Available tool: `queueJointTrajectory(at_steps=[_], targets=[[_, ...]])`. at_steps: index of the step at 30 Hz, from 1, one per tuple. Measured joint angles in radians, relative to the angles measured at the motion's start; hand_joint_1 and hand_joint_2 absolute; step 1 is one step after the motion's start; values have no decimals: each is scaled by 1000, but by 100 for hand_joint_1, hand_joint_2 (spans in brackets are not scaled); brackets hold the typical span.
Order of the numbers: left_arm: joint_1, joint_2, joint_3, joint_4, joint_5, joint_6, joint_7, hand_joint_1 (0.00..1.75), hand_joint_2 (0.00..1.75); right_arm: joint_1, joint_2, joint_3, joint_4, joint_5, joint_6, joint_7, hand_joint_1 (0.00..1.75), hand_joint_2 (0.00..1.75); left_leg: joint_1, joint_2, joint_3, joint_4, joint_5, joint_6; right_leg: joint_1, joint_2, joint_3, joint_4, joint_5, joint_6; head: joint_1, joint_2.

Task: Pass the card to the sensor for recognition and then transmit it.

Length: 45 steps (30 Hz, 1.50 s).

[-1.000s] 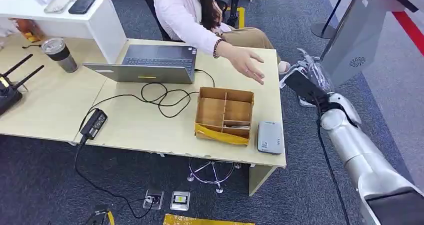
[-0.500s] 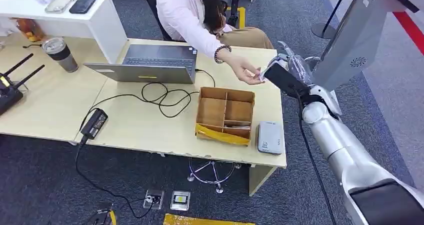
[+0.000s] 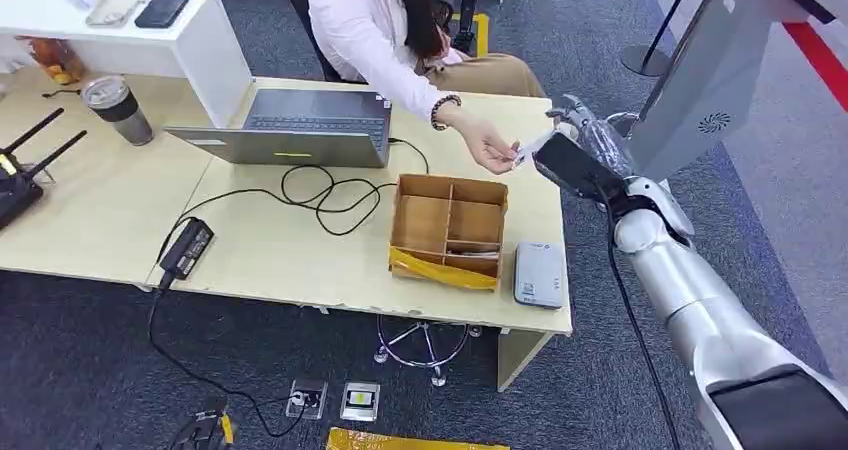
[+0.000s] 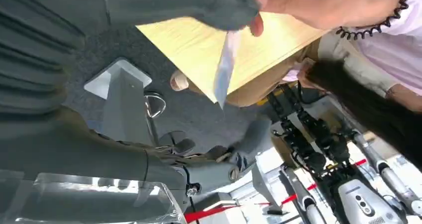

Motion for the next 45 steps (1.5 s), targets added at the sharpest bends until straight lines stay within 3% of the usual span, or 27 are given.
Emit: queueJointTrajectory(at_steps=[16, 17, 24, 35, 40, 45], targets=[[3, 7, -2, 0, 19, 3, -1, 0, 0, 22, -16, -17, -40, 18, -31, 35, 0, 0, 0, 0, 0, 0, 0, 0, 0, 0, 0, 0, 0, 0, -1, 0], [5, 7, -2, 0, 26, 5, -2, 0, 0, 31, -19, -23, -50, 17, -35, 44, 0, 175, 0, 0, 0, 0, 0, 0, 0, 0, 0, 0, 0, 0, -1, 0], [37, 11, 1, 0, 61, 21, -13, 0, 0, 166, -111, -71, -202, 12, -64, 164, 0, 175, 0, -1, 0, 0, 0, 0, 0, -1, 0, -1, 0, 0, 0, 0], [45, 12, 7, 0, 97, 78, 0, 0, 0, 451, -285, -157, -612, 84, -60, 344, 0, 175, 0, -1, 0, 0, -1, -1, 0, -1, 1, -1, 0, 0, 0, 0], [45, 6, 9, 0, 99, 98, 0, 0, 0, 549, -322, -149, -776, 125, -99, 415, 0, 175, 0, -1, 0, 0, -1, -1, 0, -1, 1, -1, 0, 0, 0, 0], [43, -3, 9, 0, 102, 118, 2, 0, 0, 611, -322, -91, -884, 239, -152, 464, 0, 175, 0, -1, 0, 0, -1, -1, 0, -1, 1, -1, 0, 0, 0, 0]])
